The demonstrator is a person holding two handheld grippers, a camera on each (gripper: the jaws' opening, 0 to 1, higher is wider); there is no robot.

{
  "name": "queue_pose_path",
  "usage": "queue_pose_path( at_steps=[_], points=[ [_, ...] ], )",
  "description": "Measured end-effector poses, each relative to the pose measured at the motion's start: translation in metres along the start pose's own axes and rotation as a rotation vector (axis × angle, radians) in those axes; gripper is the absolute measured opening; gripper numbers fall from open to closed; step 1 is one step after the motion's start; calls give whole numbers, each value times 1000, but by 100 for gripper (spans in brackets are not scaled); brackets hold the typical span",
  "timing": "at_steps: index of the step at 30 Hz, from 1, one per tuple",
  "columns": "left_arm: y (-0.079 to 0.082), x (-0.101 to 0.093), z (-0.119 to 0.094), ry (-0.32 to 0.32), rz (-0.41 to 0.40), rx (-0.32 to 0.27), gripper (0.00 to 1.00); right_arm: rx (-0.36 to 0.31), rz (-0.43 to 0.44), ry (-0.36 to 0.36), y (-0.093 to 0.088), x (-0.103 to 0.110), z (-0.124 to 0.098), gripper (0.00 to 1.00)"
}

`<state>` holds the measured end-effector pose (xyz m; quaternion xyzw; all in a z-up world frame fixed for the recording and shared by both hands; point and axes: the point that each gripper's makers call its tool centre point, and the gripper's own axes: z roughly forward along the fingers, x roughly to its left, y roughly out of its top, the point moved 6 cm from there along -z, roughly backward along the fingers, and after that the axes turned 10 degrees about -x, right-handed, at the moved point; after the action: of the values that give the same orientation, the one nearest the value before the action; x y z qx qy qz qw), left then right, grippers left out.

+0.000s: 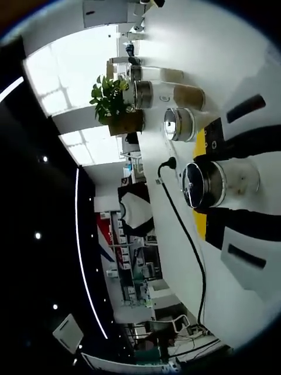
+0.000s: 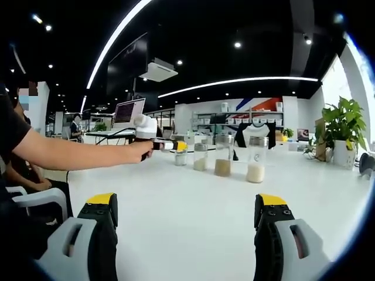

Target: Rotate the seasoning bottle until the label or dispensing opening points toward the visible target arrow and the bottle remains upright within the marked orientation range

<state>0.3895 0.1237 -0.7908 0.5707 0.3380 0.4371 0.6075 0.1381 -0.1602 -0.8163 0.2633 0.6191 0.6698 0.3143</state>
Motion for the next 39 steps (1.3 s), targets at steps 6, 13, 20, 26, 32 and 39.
queue_pose_path(
  at_steps=[6, 13, 20, 26, 32, 39],
  points=[
    [20, -8, -7, -47, -9, -47, 32, 5, -2, 6, -2, 2, 2, 99],
    [37, -24, -23, -153, -62, -75, 32, 2, 0, 7, -1, 2, 2, 99],
    [41, -41, -35, -242, -109, -66, 32, 5, -18, 10, 1, -3, 3, 99],
    [43, -56, -41, -310, -122, -64, 32, -9, -20, 32, 4, -4, 9, 94],
    [50, -79, -50, -385, -140, -71, 32, 9, -33, 74, 2, 1, 21, 90],
    [55, -105, -60, -500, -124, -78, 32, -49, -25, 96, 5, -2, 28, 74]
  ],
)
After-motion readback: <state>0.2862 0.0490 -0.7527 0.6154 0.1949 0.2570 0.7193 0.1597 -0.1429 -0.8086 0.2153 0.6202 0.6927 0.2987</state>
